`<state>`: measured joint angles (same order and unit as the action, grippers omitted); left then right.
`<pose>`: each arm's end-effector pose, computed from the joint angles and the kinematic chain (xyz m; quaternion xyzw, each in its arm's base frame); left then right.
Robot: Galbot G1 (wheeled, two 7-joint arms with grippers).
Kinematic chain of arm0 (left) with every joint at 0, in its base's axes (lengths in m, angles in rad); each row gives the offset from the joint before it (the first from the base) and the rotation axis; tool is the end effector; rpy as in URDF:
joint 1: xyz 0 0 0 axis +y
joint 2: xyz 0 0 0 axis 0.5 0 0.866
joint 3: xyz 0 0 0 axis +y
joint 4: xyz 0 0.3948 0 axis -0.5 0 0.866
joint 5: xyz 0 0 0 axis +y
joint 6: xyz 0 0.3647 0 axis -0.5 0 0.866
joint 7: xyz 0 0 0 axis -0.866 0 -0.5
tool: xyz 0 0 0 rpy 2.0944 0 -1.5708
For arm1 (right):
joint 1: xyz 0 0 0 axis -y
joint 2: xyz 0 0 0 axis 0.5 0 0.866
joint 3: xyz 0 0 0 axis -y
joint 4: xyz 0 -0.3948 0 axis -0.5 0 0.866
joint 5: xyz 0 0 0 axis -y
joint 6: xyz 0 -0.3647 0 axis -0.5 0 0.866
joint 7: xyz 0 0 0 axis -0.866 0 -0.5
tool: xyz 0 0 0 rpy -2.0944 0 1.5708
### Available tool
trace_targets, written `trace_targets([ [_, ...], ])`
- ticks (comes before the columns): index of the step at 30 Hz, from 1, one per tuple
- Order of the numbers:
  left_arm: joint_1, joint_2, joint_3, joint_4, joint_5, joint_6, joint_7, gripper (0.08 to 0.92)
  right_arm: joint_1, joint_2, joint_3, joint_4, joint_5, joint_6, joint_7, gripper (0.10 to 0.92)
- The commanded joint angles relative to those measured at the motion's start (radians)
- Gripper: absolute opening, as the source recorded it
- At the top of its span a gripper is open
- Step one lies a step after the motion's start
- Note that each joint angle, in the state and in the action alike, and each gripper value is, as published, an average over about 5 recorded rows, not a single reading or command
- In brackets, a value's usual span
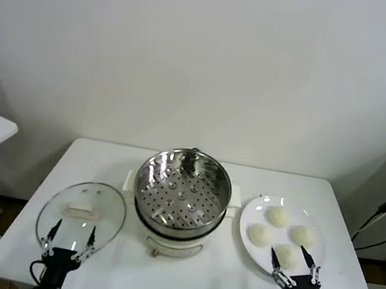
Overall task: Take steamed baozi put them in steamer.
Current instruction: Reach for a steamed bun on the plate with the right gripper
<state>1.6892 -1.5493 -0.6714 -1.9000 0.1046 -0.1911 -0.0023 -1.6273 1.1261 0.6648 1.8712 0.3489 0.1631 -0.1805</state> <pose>0.1083 0.0568 -0.4252 0.0439 -0.9920 -0.1000 0.0630 0.1581 -0.1677 -0.3880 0.1046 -0.9920 0.0522 0.0477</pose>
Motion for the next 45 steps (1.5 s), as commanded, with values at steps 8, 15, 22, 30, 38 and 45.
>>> trace_targets([
  [8, -0.006, 0.014, 0.024, 0.008, -0.022, -0.055, -0.004, 0.823, 0.166, -0.214, 0.017, -0.002, -0.063, -0.190, -0.043, 0.823],
  [15, -0.017, 0.020, 0.048, 0.017, -0.028, -0.088, -0.007, 0.823, 0.395, -0.570, -0.146, -0.119, -0.052, -0.305, -0.129, 0.823],
  [22, -0.035, 0.030, 0.049, 0.029, -0.023, -0.084, -0.015, 0.823, 0.902, -0.835, -0.660, -0.300, -0.052, -0.261, -0.427, 0.823],
  [30, -0.038, 0.025, 0.058, 0.035, -0.008, -0.086, -0.011, 0.823, 1.719, -0.726, -1.444, -0.669, -0.201, -0.031, -0.849, 0.823],
  [38, -0.042, 0.027, 0.046, 0.032, -0.002, -0.071, -0.009, 0.823, 1.983, -0.537, -1.740, -0.908, -0.284, -0.024, -1.008, 0.823],
  [45, -0.052, 0.027, 0.034, 0.037, -0.003, -0.053, -0.007, 0.823, 1.963, -0.304, -1.730, -1.111, -0.351, -0.015, -1.040, 0.823],
])
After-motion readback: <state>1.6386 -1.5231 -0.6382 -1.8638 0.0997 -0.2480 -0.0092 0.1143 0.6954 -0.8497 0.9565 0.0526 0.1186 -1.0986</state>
